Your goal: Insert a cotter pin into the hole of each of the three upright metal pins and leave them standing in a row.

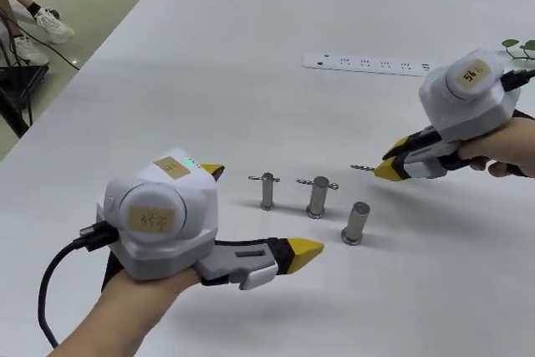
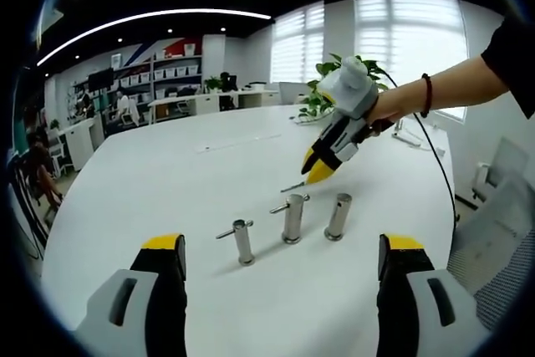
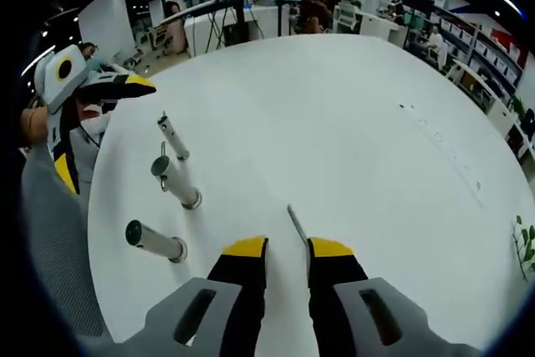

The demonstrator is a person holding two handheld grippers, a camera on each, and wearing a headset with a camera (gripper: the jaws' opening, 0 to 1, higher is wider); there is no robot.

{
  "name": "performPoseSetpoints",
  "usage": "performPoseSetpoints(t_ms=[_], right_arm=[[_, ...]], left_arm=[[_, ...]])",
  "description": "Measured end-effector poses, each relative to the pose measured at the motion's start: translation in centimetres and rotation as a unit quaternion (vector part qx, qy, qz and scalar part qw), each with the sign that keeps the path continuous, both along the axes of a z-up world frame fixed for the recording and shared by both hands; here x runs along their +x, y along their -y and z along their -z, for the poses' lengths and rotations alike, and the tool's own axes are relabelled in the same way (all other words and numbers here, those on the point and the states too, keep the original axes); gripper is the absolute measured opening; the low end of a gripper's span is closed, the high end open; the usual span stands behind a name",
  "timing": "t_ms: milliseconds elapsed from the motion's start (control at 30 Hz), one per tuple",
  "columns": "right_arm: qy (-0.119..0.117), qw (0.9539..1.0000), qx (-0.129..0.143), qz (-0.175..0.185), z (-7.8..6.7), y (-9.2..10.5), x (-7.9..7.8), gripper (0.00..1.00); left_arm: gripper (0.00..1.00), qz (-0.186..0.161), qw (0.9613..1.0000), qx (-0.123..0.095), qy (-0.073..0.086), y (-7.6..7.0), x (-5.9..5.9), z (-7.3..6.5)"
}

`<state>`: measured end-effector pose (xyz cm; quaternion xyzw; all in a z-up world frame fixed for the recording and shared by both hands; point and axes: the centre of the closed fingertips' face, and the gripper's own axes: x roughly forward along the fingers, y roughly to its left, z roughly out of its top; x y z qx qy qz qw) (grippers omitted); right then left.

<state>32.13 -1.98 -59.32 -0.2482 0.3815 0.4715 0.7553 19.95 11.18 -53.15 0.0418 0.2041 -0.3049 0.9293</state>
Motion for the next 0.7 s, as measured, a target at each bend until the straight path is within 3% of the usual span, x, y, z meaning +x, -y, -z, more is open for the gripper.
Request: performPoseSetpoints(t_ms=[333, 700], right_arm=[[-0.001, 0.9999, -0.012, 0.001, 1.7, 0.1, 1.1, 0.1], [0.002, 0.9994, -0.033, -0.015, 1.4, 0.1, 0.7, 0.03]], left_arm=[[0.91, 0.003, 0.9999, 0.006, -0.009, 0.0, -0.2, 0.5], [0.87, 0.007, 0.9997, 0.015, -0.016, -0.1, -0.3, 0.9]])
